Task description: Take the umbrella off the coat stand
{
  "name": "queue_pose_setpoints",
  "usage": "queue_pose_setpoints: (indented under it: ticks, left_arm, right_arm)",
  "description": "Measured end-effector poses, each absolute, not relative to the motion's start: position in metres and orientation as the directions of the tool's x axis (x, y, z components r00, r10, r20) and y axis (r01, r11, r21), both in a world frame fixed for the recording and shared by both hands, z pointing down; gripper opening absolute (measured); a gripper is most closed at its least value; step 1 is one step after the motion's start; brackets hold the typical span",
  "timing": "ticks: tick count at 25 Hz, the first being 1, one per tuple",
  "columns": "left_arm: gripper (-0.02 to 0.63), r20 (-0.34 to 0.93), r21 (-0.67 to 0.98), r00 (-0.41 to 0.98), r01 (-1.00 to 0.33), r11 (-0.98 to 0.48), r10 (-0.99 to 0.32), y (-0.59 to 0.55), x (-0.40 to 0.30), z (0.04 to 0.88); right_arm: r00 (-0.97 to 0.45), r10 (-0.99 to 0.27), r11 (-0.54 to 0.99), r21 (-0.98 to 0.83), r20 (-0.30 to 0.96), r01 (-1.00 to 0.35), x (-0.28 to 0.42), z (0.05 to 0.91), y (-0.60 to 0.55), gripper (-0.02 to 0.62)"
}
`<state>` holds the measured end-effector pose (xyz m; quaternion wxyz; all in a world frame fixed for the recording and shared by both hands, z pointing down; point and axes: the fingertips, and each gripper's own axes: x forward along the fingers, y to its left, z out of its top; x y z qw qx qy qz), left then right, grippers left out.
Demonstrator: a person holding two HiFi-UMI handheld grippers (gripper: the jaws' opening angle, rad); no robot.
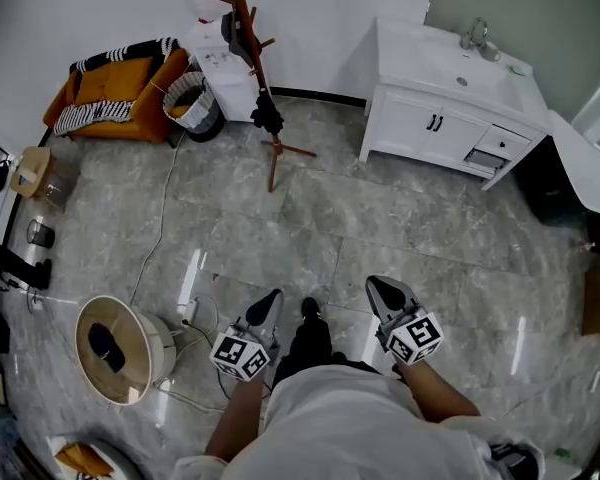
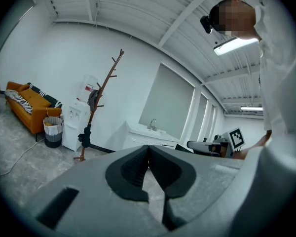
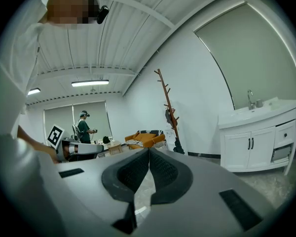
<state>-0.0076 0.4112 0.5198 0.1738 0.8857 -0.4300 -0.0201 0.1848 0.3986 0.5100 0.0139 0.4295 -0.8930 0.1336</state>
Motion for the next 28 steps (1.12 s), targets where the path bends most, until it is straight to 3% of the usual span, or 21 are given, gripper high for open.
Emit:
queue_pose_setpoints:
  ticks: [14,28]
  left_arm:
    - [0.012,0.023,0.368,0.643,-0.717,-0.592,-0.765,0.211,-0.078,0.496]
    - [0.012,0.043,0.381,0.626,-0.731,-0.567,-0.778,0.070,-0.084,0.505]
  right_arm:
    - [-0.663,-0.730,0.638,-0.183,0.167,-0.748,0.094,0.470,0.209,0.014]
    - [-0.688,-0.713,0.649,-0.244,0.133,-0.720,0.092,0.486,0.051,0.014]
